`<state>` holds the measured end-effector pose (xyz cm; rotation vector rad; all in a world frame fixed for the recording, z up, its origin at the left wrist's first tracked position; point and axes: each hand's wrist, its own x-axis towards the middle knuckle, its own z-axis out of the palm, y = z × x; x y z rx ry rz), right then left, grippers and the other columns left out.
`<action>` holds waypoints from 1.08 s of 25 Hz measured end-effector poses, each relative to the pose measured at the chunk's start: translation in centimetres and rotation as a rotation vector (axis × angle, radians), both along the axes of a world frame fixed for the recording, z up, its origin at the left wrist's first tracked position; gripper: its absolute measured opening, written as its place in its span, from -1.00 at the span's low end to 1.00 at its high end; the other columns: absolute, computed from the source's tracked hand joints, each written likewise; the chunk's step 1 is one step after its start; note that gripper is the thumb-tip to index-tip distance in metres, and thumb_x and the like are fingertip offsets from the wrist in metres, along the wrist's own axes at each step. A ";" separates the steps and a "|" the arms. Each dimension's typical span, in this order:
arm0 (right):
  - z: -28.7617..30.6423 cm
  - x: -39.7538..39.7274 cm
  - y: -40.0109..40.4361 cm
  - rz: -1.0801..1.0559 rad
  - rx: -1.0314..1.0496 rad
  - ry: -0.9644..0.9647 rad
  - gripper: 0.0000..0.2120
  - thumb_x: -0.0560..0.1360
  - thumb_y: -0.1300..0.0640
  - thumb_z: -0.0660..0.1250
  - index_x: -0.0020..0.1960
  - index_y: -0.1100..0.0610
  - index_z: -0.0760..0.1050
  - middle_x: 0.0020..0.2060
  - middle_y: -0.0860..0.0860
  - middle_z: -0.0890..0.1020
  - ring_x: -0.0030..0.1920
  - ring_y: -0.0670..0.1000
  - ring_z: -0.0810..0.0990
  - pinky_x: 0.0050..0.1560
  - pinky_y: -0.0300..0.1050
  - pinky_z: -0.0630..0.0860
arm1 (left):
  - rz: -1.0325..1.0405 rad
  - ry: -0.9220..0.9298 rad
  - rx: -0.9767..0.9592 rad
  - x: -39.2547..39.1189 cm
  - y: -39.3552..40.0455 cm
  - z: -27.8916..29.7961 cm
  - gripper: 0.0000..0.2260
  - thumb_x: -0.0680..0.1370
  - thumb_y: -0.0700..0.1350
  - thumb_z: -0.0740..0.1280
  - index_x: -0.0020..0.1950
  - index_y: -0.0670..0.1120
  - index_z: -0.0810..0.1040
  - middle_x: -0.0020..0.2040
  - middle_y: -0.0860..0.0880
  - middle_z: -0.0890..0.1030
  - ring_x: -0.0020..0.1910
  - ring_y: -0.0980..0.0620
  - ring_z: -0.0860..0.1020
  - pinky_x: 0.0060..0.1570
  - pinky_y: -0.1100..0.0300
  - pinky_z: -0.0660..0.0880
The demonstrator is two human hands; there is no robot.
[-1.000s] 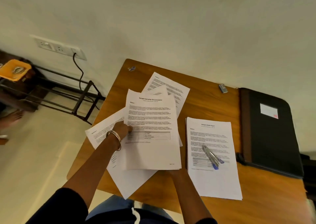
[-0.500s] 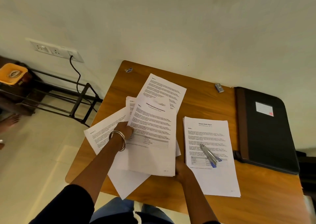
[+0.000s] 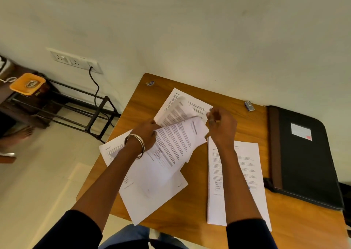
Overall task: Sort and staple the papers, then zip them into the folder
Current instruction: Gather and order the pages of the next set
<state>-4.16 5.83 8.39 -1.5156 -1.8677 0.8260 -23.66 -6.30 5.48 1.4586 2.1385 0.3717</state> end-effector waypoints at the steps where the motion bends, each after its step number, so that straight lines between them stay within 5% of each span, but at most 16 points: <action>1: 0.8 -0.9 0.7 0.019 0.058 0.021 -0.80 0.53 0.15 0.36 0.13 0.19 0.55 0.04 0.05 0.62 -0.01 0.00 0.56 -0.06 -0.21 0.50 | -0.065 0.034 -0.001 0.1 0.2 0.6 -0.66 0.56 -0.10 0.26 0.34 -0.06 0.44 0.26 -0.06 0.48 0.15 -0.11 0.52 0.08 0.10 0.55; 3: 1.4 -1.8 1.9 0.095 0.042 0.047 -0.71 0.50 0.16 0.39 0.20 0.16 0.52 0.11 0.02 0.60 0.07 -0.05 0.53 0.03 -0.22 0.48 | -0.157 0.099 0.000 0.0 0.2 2.0 -0.63 0.55 -0.07 0.28 0.36 -0.01 0.42 0.27 -0.03 0.47 0.15 -0.08 0.52 0.06 0.18 0.54; 6: 1.7 -1.6 2.8 0.282 -0.041 -0.023 -0.62 0.43 0.21 0.47 0.22 0.13 0.52 0.10 -0.08 0.55 0.05 -0.13 0.47 -0.10 -0.53 0.35 | -0.239 0.164 0.022 -0.3 -0.5 3.7 -0.65 0.55 -0.08 0.28 0.35 0.04 0.44 0.30 0.01 0.46 0.17 -0.05 0.51 0.07 0.23 0.50; 11: 1.6 -1.6 2.6 0.337 -0.195 0.119 -0.90 0.46 0.21 0.43 -0.03 0.13 0.63 -0.02 0.06 0.68 -0.15 -0.07 0.63 -0.26 -0.27 0.53 | -0.258 0.186 0.007 -1.5 -1.5 4.7 -0.67 0.55 -0.09 0.28 0.32 0.09 0.46 0.27 0.05 0.48 0.15 -0.04 0.53 0.10 0.18 0.52; 15: 1.7 -1.6 1.6 0.337 -0.305 0.214 -0.91 0.53 0.22 0.33 -0.04 0.15 0.61 0.03 0.06 0.67 -0.10 -0.06 0.65 -0.10 -0.11 0.62 | -0.225 0.219 -0.017 -1.8 -1.7 4.8 -0.68 0.57 -0.12 0.23 0.33 0.05 0.45 0.25 0.06 0.47 0.14 -0.03 0.51 -0.02 0.30 0.44; 21: 2.1 -2.3 0.1 0.189 -0.442 0.458 -0.80 0.54 0.25 0.29 -0.22 0.12 0.60 -0.04 0.03 0.69 -0.13 -0.02 0.66 -0.22 -0.19 0.58 | -0.188 0.255 -0.010 -1.7 -1.9 4.6 -0.66 0.56 -0.09 0.26 0.34 0.06 0.44 0.25 0.05 0.45 0.12 -0.04 0.51 -0.08 0.33 0.40; 27: 2.7 -2.7 0.4 0.253 -0.477 0.387 -0.84 0.55 0.18 0.31 -0.20 0.08 0.57 -0.08 -0.02 0.70 -0.19 -0.05 0.69 -0.19 -0.09 0.55 | -0.180 0.264 -0.016 -1.6 -2.0 4.0 -0.64 0.52 -0.07 0.32 0.30 0.15 0.45 0.41 0.07 0.33 0.18 -0.09 0.51 0.07 0.20 0.52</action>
